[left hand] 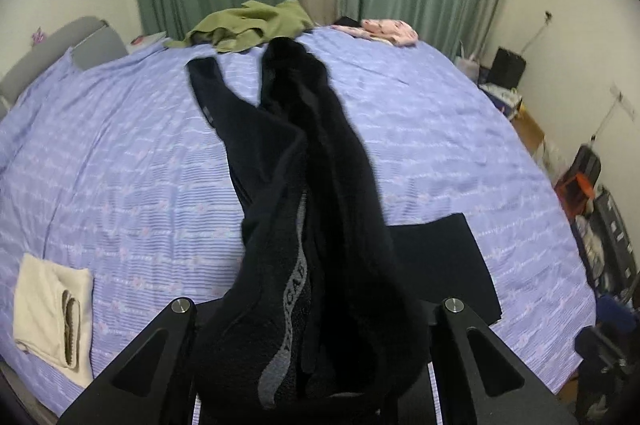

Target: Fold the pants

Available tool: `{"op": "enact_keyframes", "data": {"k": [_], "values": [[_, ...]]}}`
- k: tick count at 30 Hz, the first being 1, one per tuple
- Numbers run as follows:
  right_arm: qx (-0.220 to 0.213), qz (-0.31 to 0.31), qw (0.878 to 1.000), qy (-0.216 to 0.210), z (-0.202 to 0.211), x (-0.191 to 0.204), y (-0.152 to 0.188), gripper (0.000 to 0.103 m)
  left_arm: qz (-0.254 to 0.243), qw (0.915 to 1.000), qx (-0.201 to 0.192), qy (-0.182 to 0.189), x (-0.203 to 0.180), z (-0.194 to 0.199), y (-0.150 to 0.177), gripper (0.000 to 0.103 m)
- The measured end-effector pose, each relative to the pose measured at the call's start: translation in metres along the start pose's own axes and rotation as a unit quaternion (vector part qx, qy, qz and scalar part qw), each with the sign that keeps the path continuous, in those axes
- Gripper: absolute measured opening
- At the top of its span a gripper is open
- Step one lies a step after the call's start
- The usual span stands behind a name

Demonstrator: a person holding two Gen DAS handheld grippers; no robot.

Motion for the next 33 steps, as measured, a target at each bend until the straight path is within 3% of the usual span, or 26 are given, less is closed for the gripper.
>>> {"op": "enact_keyframes", "data": {"k": [6, 12, 16, 21, 23, 25, 27, 33], "values": [[0.009, 0.0, 1.0, 0.005, -0.002, -0.062, -0.005, 0.08, -0.015, 0.9994, 0.031, 0.005, -0.075, -0.048, 0.0, 0.018], [0.025, -0.003, 1.0, 0.014, -0.024, -0.124, -0.003, 0.08, -0.033, 0.9946, 0.097, 0.012, -0.157, -0.122, 0.016, 0.018], [0.043, -0.014, 0.999, 0.02, -0.041, -0.163, 0.004, 0.08, -0.045, 0.9908, 0.128, 0.002, -0.192, -0.156, 0.032, 0.018], [0.066, -0.046, 0.996, 0.024, -0.059, -0.204, 0.02, 0.08, -0.075, 0.9873, 0.14, -0.005, -0.221, -0.171, 0.05, 0.019], [0.075, -0.062, 0.995, 0.029, -0.065, -0.217, 0.026, 0.08, -0.077, 0.9853, 0.153, -0.003, -0.227, -0.176, 0.056, 0.027], [0.082, -0.075, 0.993, 0.036, -0.069, -0.228, 0.03, 0.08, -0.077, 0.984, 0.159, 0.023, -0.237, -0.174, 0.058, 0.057], [0.088, -0.087, 0.992, 0.039, -0.072, -0.235, 0.033, 0.08, -0.064, 0.984, 0.158, 0.051, -0.244, -0.164, 0.058, 0.075], [0.082, -0.09, 0.992, 0.041, -0.072, -0.235, 0.028, 0.08, -0.047, 0.991, 0.096, 0.081, -0.231, -0.108, 0.045, 0.083]]}}
Point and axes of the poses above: each gripper's, at about its wrist camera, not at the fingertips, and z roughly against the way its jaws point, x to its left, y to its underside, the point moved 7 cm from there along -z, roughly the way its jaws point, and after that the axes turned 8 degrees about x, right-handed, at the moved point
